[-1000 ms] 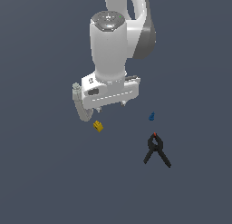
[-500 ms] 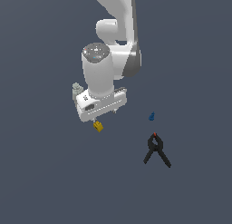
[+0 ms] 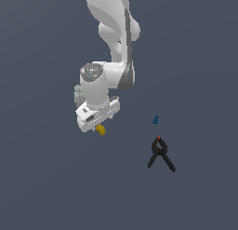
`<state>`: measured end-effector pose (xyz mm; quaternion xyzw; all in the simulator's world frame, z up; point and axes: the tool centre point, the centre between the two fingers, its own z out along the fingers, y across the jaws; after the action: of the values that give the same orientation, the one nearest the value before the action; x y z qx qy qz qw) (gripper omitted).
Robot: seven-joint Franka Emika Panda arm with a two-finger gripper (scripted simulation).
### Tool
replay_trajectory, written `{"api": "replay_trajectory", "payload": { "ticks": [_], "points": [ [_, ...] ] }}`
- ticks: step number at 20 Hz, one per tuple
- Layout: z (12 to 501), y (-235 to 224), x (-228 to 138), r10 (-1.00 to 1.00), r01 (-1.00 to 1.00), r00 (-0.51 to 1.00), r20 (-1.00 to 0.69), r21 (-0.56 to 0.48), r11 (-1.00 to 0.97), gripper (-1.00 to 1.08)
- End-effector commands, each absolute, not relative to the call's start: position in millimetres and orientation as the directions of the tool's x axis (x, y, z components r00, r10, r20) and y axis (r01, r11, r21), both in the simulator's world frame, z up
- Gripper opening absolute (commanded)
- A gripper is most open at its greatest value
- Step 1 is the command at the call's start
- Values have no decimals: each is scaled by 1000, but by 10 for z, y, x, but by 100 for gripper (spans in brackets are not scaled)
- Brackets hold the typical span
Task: Pick up a designated object from a clutter of objects.
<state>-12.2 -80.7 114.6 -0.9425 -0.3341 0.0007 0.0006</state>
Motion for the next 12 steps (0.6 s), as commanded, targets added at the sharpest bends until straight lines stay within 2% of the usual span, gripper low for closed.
{"api": "replay_trajectory", "payload": {
  "ticks": [1,12],
  "points": [
    [1021,-866,-168,660,660,751,0,-1,-751,100],
    [734,-1003,-299,725,725,688,0,0,-688,100]
  ]
}}
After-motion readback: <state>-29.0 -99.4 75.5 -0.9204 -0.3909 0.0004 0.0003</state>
